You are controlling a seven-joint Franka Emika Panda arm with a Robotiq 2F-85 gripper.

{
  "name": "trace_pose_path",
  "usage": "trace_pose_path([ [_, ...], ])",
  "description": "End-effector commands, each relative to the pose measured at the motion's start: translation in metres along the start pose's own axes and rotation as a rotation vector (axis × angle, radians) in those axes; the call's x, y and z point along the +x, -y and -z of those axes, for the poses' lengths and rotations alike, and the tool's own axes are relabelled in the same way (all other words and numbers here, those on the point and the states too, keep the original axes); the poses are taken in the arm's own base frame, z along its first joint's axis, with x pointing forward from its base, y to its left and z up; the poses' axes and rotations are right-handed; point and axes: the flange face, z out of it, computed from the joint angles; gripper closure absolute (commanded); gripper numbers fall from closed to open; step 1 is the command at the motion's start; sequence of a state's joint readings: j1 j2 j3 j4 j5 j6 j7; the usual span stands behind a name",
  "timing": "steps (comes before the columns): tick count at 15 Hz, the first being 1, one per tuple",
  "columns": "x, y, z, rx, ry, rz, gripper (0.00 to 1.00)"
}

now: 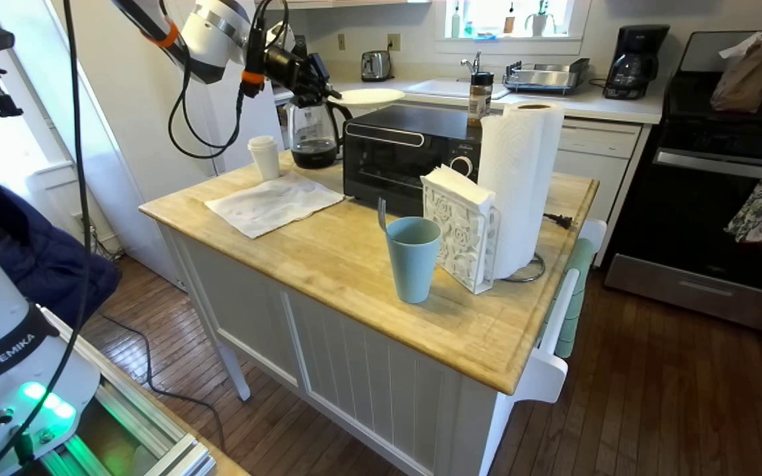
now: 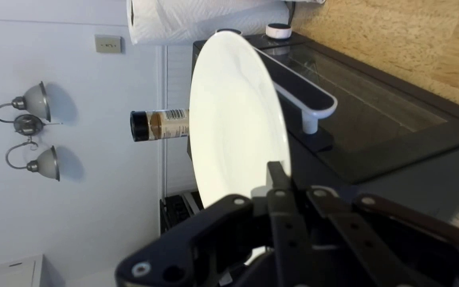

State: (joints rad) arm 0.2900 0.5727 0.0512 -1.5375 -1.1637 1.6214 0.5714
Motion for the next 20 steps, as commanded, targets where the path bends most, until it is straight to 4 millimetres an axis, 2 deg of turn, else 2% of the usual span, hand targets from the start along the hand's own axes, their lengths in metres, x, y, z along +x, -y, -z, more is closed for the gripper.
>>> trace_pose_path([
  [1, -0.021, 0.001, 0.006, -0.014, 0.071, -0.027, 0.99],
  [10, -0.058, 0.034, 0.002, 0.059, 0.246, -0.075, 0.99],
  [14, -0.072, 0.039, -0.002, 0.091, 0.321, -0.094, 0.99],
  [20, -0.081, 0.044, -0.005, 0.118, 0.361, -0.109, 0.99],
])
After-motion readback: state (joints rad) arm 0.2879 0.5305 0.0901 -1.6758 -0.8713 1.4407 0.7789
